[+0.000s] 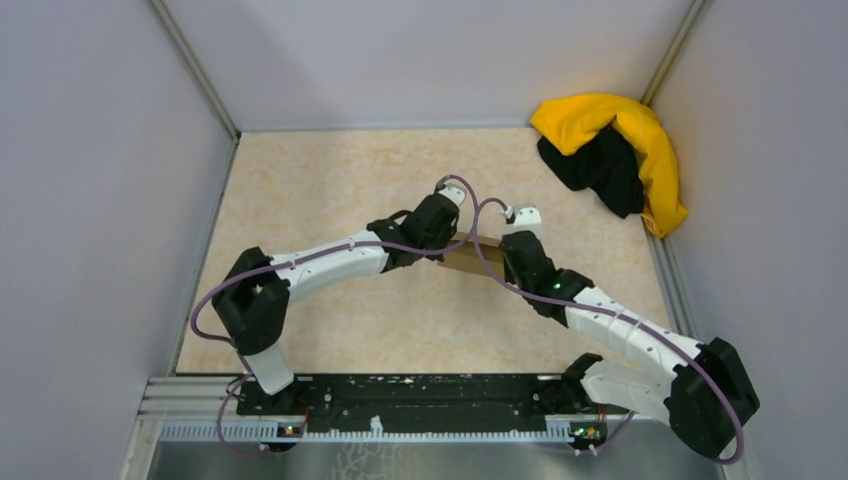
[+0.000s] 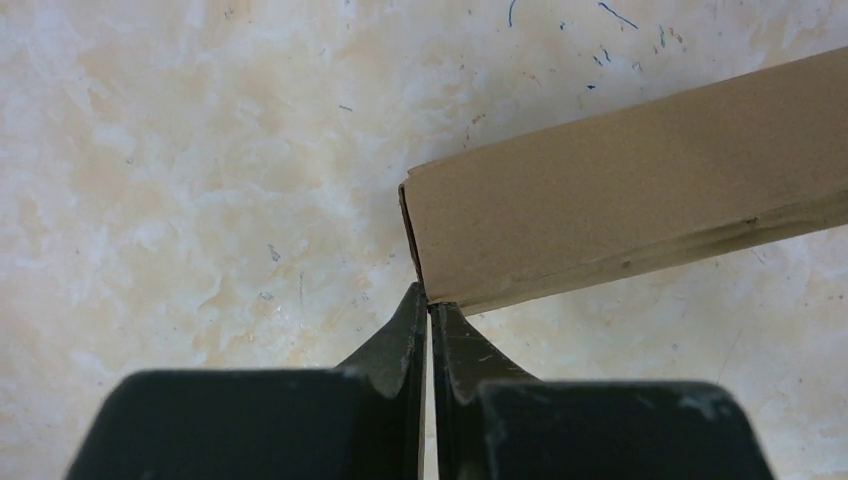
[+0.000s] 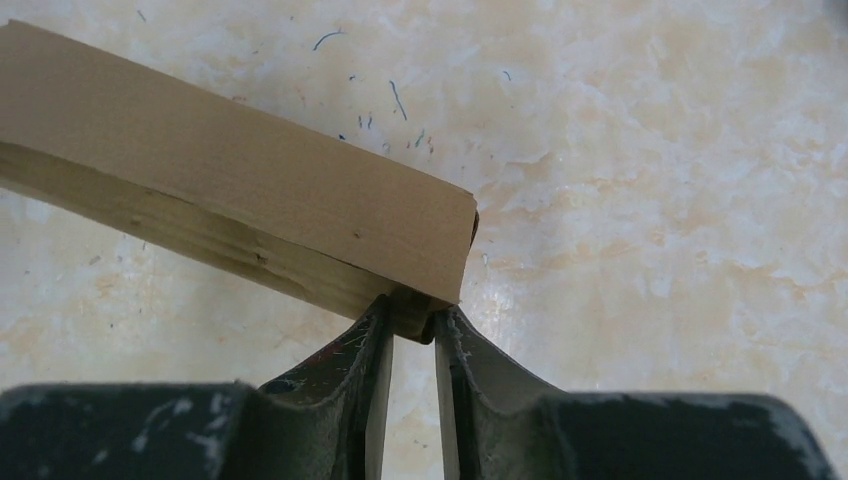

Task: Fold the paper box

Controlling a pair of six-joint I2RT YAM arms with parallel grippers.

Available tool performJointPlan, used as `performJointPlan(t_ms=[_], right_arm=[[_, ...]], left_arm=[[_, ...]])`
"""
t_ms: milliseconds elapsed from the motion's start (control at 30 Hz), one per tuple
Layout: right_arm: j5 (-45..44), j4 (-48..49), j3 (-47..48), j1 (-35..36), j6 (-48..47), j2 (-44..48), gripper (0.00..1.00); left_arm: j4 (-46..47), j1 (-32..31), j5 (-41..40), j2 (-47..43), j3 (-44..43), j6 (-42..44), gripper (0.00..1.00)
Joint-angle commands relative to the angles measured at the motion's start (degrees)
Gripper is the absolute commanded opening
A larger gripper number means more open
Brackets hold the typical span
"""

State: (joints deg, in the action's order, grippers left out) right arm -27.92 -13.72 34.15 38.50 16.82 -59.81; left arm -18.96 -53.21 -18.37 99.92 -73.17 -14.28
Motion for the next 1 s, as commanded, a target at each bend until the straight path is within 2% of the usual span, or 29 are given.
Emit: performJointPlan(t_ms=[0,367,967], right_arm=[[10.5,-0.7,1.4,1.3,3.1,1.4,0.22],[14.6,-2.8,0.2,0.7,4.4,4.3,0.27],[23.2,-6.7,-0.6,0.7,6.8,10.1,0.3]], left_arm=[[3.4,-0.7,4.8,3.4,-0.5,1.6,0.06],[6.5,0.7,6.6,5.4,-2.1,7.0,0.05],[9.3,5.1,14.2,9.5,-5.8,15.6,0.04]])
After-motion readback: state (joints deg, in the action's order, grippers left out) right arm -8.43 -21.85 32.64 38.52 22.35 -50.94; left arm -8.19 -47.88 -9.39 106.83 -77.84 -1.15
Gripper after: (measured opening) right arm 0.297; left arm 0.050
